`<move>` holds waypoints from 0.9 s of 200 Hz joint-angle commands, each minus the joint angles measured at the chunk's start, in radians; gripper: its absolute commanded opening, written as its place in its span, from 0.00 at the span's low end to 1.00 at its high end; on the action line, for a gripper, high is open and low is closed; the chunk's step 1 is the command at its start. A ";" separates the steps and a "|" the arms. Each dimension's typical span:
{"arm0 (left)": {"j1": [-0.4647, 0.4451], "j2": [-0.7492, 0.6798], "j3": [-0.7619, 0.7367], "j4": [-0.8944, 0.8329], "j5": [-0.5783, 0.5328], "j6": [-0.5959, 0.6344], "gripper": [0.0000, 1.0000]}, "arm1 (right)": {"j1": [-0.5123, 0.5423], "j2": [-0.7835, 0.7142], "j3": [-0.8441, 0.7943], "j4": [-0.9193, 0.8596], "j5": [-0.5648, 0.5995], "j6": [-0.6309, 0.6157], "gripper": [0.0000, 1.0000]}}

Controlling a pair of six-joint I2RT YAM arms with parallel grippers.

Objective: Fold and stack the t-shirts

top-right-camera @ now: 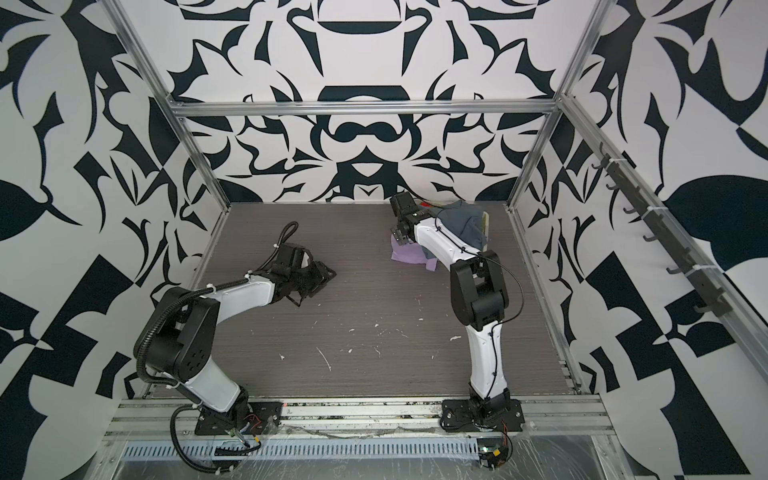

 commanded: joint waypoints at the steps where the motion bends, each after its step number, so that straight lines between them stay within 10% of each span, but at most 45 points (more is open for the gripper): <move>1: -0.003 -0.018 -0.011 0.015 0.009 0.010 0.54 | 0.009 0.001 0.066 0.010 0.164 -0.023 0.88; 51: -0.002 -0.018 -0.014 0.014 0.008 0.009 0.54 | 0.009 0.067 0.121 0.008 0.227 0.009 0.75; 74: -0.004 -0.017 -0.014 0.013 0.009 0.009 0.54 | 0.005 0.082 0.146 -0.008 0.230 0.043 0.60; 94: -0.003 -0.019 -0.014 0.013 0.009 0.009 0.54 | 0.001 0.093 0.170 -0.028 0.241 0.069 0.23; 122: -0.003 -0.026 -0.020 0.013 0.008 0.008 0.54 | -0.009 0.072 0.171 -0.046 0.224 0.105 0.16; 180: -0.003 -0.030 -0.021 0.018 0.010 0.006 0.54 | -0.149 -0.126 0.130 -0.108 -0.150 0.284 0.00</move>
